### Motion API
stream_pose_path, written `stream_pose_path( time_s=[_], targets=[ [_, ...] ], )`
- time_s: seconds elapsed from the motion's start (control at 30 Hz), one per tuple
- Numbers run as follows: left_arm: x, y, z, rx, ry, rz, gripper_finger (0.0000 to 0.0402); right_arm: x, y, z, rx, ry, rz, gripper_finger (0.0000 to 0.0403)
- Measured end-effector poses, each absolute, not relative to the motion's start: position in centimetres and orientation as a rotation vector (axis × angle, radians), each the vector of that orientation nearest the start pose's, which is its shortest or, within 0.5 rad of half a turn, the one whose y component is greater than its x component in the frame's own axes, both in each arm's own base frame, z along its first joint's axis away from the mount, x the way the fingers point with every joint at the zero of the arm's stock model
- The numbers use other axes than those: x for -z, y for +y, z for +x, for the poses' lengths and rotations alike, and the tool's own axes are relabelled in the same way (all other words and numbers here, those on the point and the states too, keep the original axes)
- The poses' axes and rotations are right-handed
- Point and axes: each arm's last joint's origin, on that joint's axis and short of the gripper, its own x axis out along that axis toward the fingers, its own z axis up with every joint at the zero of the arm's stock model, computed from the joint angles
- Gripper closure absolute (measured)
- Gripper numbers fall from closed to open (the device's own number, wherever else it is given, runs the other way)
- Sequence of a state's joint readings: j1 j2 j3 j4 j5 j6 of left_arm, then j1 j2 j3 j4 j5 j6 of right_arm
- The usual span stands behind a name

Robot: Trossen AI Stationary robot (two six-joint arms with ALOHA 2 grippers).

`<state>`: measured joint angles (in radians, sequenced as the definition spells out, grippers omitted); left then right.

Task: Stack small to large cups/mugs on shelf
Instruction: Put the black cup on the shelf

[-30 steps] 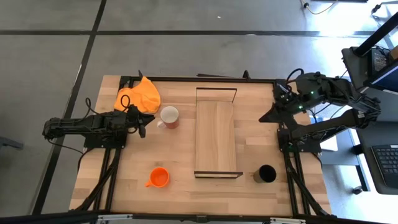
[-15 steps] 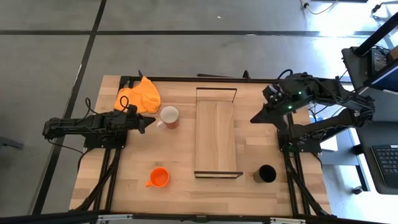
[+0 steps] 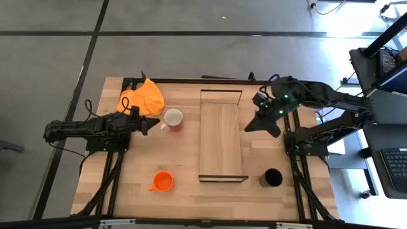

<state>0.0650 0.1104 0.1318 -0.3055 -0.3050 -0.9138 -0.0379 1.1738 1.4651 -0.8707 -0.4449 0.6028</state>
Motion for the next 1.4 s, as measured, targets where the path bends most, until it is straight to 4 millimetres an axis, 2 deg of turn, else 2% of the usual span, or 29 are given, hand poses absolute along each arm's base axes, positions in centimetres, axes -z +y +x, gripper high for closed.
stream_pose_path(
  time_s=[0.27, 0.53, 0.67, 0.9, 0.97, 1.17, 1.4],
  targets=[
    [-17.5, 1.5, 9.3, -0.449, 0.051, -0.872, 0.0344, -42.7, 0.6, 23.8, -0.351, 0.578, 0.700, 0.0394],
    [-18.3, 1.5, 9.5, -0.415, -0.020, -0.876, 0.0344, -42.8, 0.1, 23.8, -0.372, 0.578, 0.672, 0.0394],
    [-18.3, 1.5, 9.5, -0.415, -0.019, -0.875, 0.0344, -44.0, -0.1, 22.5, -0.297, 0.627, 0.575, 0.0394],
    [-18.3, 1.5, 9.5, -0.415, -0.019, -0.875, 0.0344, -45.4, -0.1, 18.5, 0.073, 0.969, 0.279, 0.0394],
    [-18.3, 1.5, 9.5, -0.415, -0.019, -0.875, 0.0344, -45.4, 0.2, 18.0, 0.112, 1.027, 0.278, 0.0394],
    [-18.2, 1.5, 9.5, -0.416, -0.017, -0.874, 0.0344, -44.5, 1.2, 17.5, 0.145, 1.050, 0.357, 0.0394],
    [-18.2, 1.5, 9.5, -0.409, -0.007, -0.874, 0.0344, -41.6, 2.5, 14.6, 0.201, 1.135, 0.503, 0.0394]
  ],
)
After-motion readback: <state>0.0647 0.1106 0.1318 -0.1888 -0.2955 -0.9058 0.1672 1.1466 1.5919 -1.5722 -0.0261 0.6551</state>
